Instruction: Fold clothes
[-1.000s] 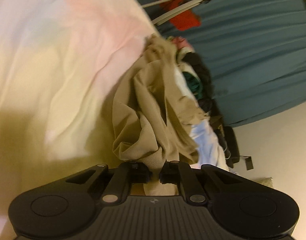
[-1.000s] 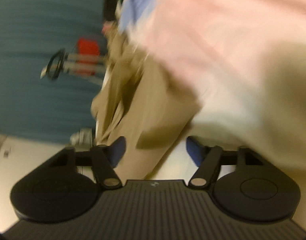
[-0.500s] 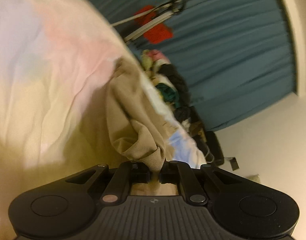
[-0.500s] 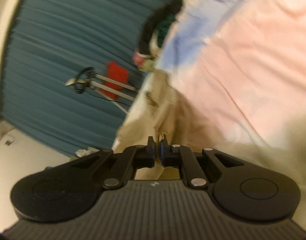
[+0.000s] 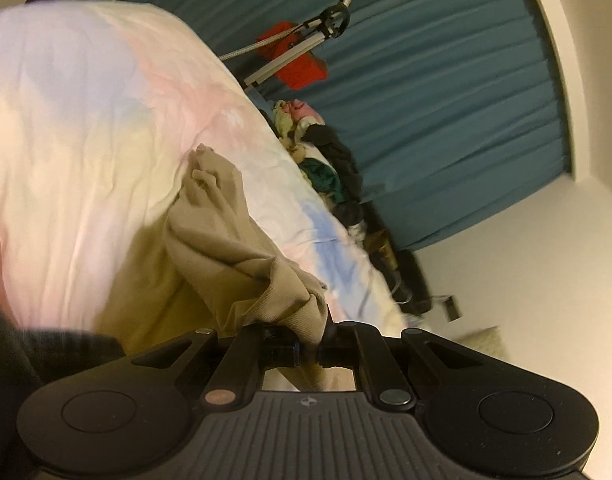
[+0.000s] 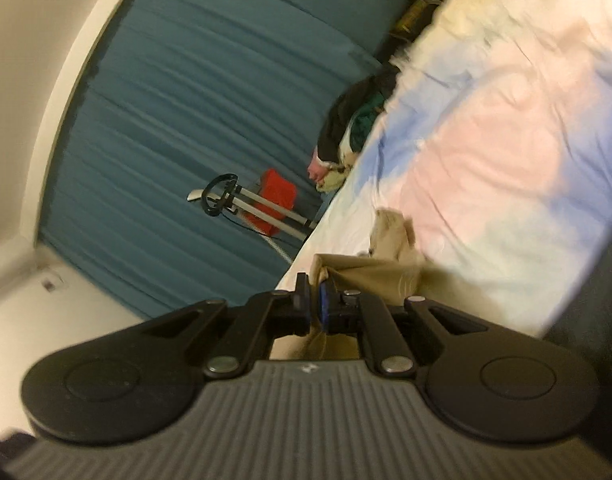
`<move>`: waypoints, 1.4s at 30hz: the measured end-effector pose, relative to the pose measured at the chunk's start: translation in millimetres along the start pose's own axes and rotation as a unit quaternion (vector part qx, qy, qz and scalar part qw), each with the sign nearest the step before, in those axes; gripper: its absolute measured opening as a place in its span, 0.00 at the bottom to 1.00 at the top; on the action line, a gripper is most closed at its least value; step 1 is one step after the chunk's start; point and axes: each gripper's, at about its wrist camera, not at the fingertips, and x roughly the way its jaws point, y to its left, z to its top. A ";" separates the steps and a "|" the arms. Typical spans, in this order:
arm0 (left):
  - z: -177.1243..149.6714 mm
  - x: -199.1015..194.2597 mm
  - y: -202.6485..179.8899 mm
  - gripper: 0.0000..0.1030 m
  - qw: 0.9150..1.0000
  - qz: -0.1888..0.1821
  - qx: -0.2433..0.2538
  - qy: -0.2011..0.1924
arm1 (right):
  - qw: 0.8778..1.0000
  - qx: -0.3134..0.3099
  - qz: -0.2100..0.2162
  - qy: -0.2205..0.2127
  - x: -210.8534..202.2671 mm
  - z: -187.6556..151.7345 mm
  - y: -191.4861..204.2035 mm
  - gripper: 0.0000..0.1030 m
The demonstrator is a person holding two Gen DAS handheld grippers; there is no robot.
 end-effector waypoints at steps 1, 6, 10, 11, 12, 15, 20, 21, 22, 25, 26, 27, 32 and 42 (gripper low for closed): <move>3.9 5.0 -2.9 0.08 1.000 0.009 0.007 0.000 | 1.000 -0.006 -0.007 0.006 14.3 5.2 3.7 0.08; 59.1 72.3 -20.3 0.09 0.998 0.058 0.019 0.007 | 0.998 -0.030 -0.036 0.035 98.9 35.6 22.9 0.08; 99.7 137.0 -12.2 0.09 0.994 0.103 -0.003 0.019 | 0.996 -0.020 -0.056 0.061 147.6 37.4 6.8 0.08; 106.3 151.7 -8.3 0.09 0.993 0.120 -0.001 0.019 | 0.996 -0.017 -0.060 0.067 159.8 37.8 2.8 0.08; 109.7 164.1 -2.5 0.09 0.992 0.122 0.001 0.021 | 0.995 -0.015 -0.065 0.074 172.0 38.3 -1.3 0.08; 115.7 198.4 18.6 0.10 0.992 0.122 0.017 0.027 | 0.992 -0.007 -0.080 0.093 208.5 39.6 -13.3 0.08; 118.4 235.8 54.0 0.11 0.994 0.103 0.011 0.046 | 0.987 0.006 -0.104 0.125 269.3 41.9 -33.4 0.08; 119.2 239.1 52.8 0.11 0.993 0.104 0.018 0.048 | 0.986 0.009 -0.107 0.130 277.6 41.8 -37.6 0.08; 120.1 242.1 51.1 0.12 0.993 0.104 0.027 0.050 | 0.985 0.010 -0.108 0.132 279.3 41.1 -41.1 0.08; 120.1 249.2 44.6 0.12 0.991 0.109 0.057 0.054 | 0.984 0.000 -0.111 0.136 284.1 41.8 -43.8 0.10; 118.1 250.0 41.5 0.12 0.990 0.112 0.072 0.053 | 0.984 -0.005 -0.109 0.139 284.5 42.2 -43.0 0.10; 116.1 250.8 38.4 0.15 0.988 0.116 0.087 0.053 | 0.984 -0.011 -0.106 0.142 284.5 42.8 -41.5 0.12; 99.8 237.1 7.0 0.85 0.972 0.101 0.212 0.029 | 0.984 -0.067 -0.026 0.163 269.7 43.9 -15.4 0.91; 74.8 238.4 -3.6 0.99 0.936 0.156 0.315 0.012 | 0.956 -0.243 -0.011 0.162 231.1 16.2 23.3 0.76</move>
